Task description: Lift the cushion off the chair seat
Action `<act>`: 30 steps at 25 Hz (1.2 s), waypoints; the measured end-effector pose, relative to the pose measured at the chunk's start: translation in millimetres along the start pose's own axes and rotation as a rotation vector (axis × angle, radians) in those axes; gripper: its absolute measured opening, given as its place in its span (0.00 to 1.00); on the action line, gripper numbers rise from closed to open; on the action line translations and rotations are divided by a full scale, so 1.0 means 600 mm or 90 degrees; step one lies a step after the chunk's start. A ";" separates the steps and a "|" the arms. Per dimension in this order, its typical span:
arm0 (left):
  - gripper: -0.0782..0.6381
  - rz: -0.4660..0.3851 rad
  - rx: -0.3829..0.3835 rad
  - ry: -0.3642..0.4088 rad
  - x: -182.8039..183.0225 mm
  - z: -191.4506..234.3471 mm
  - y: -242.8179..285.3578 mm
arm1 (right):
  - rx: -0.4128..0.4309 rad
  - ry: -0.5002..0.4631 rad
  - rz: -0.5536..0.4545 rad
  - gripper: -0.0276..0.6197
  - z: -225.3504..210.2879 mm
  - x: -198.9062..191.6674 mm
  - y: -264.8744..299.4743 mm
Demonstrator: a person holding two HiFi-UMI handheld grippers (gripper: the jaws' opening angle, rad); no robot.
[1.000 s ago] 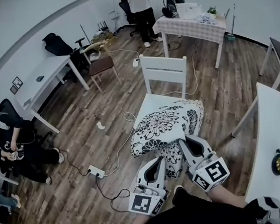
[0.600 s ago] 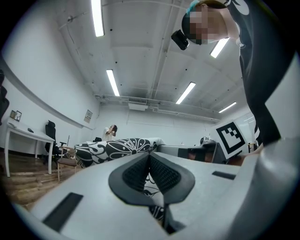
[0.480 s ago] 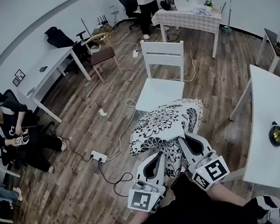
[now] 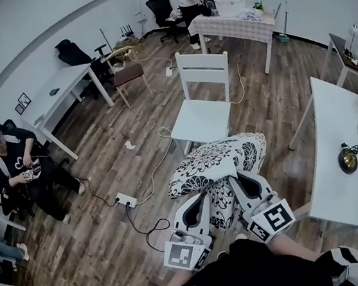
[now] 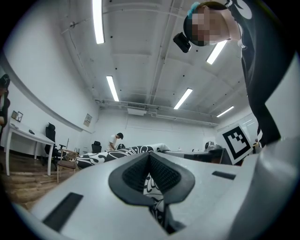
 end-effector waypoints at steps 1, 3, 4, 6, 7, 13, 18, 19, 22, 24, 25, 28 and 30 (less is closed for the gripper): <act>0.11 0.000 0.000 -0.002 0.003 0.001 -0.001 | 0.000 0.001 0.000 0.10 0.002 0.003 0.002; 0.11 -0.003 -0.004 -0.008 0.006 -0.004 -0.003 | 0.000 0.010 -0.002 0.10 0.004 0.005 -0.002; 0.11 -0.006 -0.007 -0.009 0.006 -0.009 -0.003 | 0.001 0.018 -0.002 0.10 0.002 0.003 -0.007; 0.11 -0.012 -0.008 -0.008 0.003 -0.013 -0.001 | 0.004 0.035 0.003 0.10 -0.003 -0.002 -0.013; 0.11 -0.013 -0.008 -0.005 0.003 -0.014 0.000 | 0.007 0.037 0.007 0.10 -0.005 -0.004 -0.014; 0.11 -0.002 -0.022 -0.006 0.000 -0.024 0.001 | 0.010 -0.002 0.002 0.10 0.002 0.001 -0.029; 0.11 -0.002 -0.027 -0.019 -0.006 -0.029 -0.009 | 0.015 0.002 -0.001 0.10 0.012 -0.001 -0.036; 0.11 -0.002 -0.029 -0.020 -0.006 -0.029 -0.009 | 0.014 0.004 -0.001 0.10 0.012 0.000 -0.038; 0.11 -0.001 -0.038 -0.017 -0.004 -0.032 -0.006 | 0.013 0.002 -0.003 0.10 0.012 0.003 -0.038; 0.11 0.000 -0.042 -0.017 -0.004 -0.033 -0.004 | 0.013 -0.002 -0.005 0.10 0.012 0.006 -0.038; 0.11 0.000 -0.042 -0.016 -0.004 -0.033 -0.004 | 0.014 -0.004 -0.006 0.10 0.013 0.007 -0.037; 0.11 -0.002 -0.047 -0.014 -0.002 -0.031 -0.005 | 0.013 -0.008 -0.009 0.10 0.016 0.008 -0.037; 0.11 -0.002 -0.051 -0.012 0.000 -0.033 -0.005 | 0.011 -0.007 -0.008 0.10 0.018 0.009 -0.038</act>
Point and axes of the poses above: the fingertips, and each gripper's own axes: y forward along the fingers, z to its left, x out of its top, the point moved 10 cm from there along -y, backward along the fingers, and after that the axes turned 14 degrees about -x, right-handed, at the moved point
